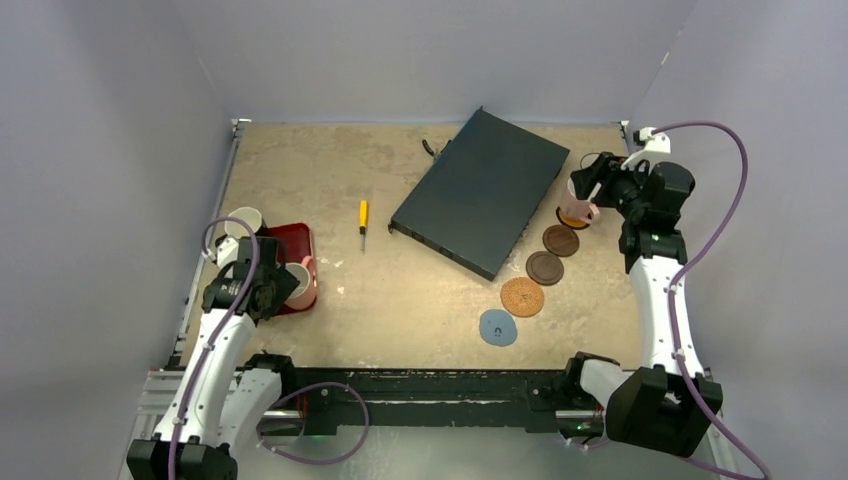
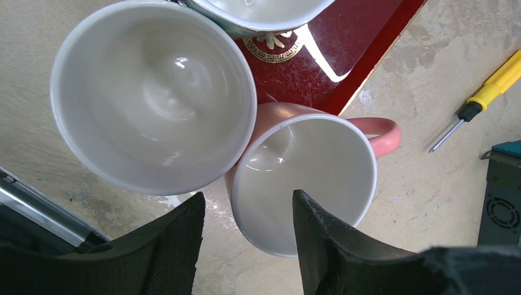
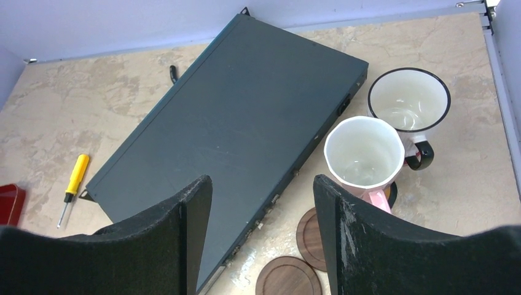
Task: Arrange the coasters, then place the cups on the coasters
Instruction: Pick up the cup from the tray.
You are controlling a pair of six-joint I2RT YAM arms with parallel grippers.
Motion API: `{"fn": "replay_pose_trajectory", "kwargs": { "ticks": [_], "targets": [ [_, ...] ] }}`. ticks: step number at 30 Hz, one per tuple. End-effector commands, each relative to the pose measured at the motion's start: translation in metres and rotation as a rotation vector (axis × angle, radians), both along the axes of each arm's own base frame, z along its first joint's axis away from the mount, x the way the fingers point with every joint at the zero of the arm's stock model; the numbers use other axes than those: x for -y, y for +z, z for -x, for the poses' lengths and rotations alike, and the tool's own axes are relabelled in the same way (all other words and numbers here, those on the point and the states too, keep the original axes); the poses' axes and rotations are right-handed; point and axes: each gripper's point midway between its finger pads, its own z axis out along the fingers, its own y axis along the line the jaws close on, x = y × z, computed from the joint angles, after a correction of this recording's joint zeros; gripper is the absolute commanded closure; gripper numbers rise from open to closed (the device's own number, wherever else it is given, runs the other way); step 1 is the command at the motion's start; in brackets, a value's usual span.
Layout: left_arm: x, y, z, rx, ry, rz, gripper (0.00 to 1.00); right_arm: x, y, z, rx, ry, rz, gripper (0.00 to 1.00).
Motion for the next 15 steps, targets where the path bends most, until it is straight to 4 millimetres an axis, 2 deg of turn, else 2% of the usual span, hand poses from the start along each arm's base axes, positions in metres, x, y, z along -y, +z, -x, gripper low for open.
{"fn": "replay_pose_trajectory", "kwargs": {
  "ticks": [1, 3, 4, 12, 15],
  "targets": [
    [0.007, -0.005, -0.011, 0.024, 0.017, 0.049, 0.54, -0.001, 0.034, -0.001, 0.077, -0.004, 0.01, 0.35],
    [0.008, -0.01, -0.013, 0.024, 0.017, 0.058, 0.63, 0.0, 0.035, -0.001, 0.079, -0.004, 0.011, 0.35],
    [0.008, -0.012, -0.013, 0.022, 0.02, 0.062, 0.64, 0.0, 0.035, -0.002, 0.078, -0.004, 0.011, 0.35],
    [0.015, -0.032, -0.009, -0.017, 0.017, 0.098, 0.65, -0.001, 0.031, -0.005, 0.069, 0.007, 0.006, 0.35],
    [0.015, -0.032, -0.01, -0.012, 0.016, 0.099, 0.69, -0.003, 0.031, -0.006, 0.068, 0.017, 0.003, 0.35]
  ]
}}
